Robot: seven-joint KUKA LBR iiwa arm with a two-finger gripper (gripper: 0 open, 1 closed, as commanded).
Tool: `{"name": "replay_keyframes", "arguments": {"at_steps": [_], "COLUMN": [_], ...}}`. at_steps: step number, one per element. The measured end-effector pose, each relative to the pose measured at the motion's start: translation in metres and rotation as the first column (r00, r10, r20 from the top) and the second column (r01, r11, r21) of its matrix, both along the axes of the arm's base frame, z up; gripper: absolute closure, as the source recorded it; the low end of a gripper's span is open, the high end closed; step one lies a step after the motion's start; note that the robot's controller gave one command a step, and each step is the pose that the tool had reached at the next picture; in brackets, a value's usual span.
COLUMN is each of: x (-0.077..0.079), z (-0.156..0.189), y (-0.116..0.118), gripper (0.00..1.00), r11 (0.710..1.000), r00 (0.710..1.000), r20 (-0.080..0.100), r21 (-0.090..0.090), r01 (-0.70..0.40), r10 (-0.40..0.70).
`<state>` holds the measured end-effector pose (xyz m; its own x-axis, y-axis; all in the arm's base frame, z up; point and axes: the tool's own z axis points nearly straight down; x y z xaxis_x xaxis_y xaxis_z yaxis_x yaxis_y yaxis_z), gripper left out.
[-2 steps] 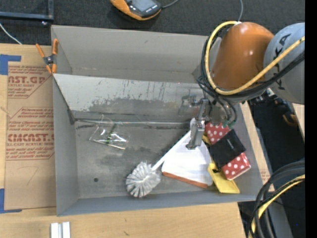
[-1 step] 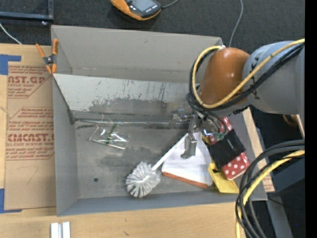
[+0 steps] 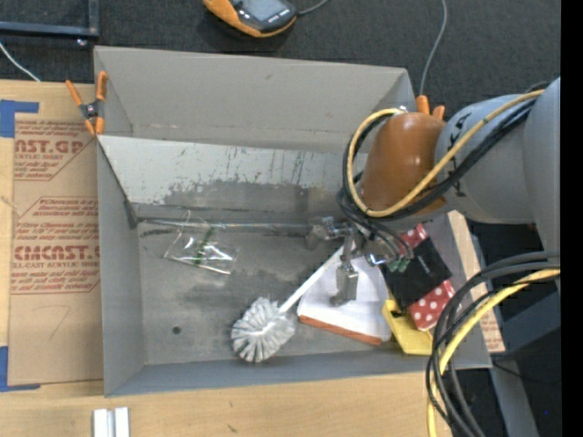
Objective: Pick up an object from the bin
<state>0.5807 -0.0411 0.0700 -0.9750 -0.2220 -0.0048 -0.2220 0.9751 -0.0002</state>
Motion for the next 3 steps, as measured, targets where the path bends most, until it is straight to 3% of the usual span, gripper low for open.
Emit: {"name": "replay_keyframes", "arguments": {"at_steps": [1,2,3], "x": [0.003,0.000,0.012], "z": [0.035,0.000,0.001], "y": [-0.023,0.001,-0.026], "gripper": [0.00,0.00,1.00], "r11": [1.000,1.000,0.998], "r00": [1.000,1.000,0.998], "r20": [0.000,0.002,0.006], "r21": [-0.001,0.001,0.001], "r01": [0.024,0.000,0.060], "r10": [-0.024,0.000,-0.060]}}
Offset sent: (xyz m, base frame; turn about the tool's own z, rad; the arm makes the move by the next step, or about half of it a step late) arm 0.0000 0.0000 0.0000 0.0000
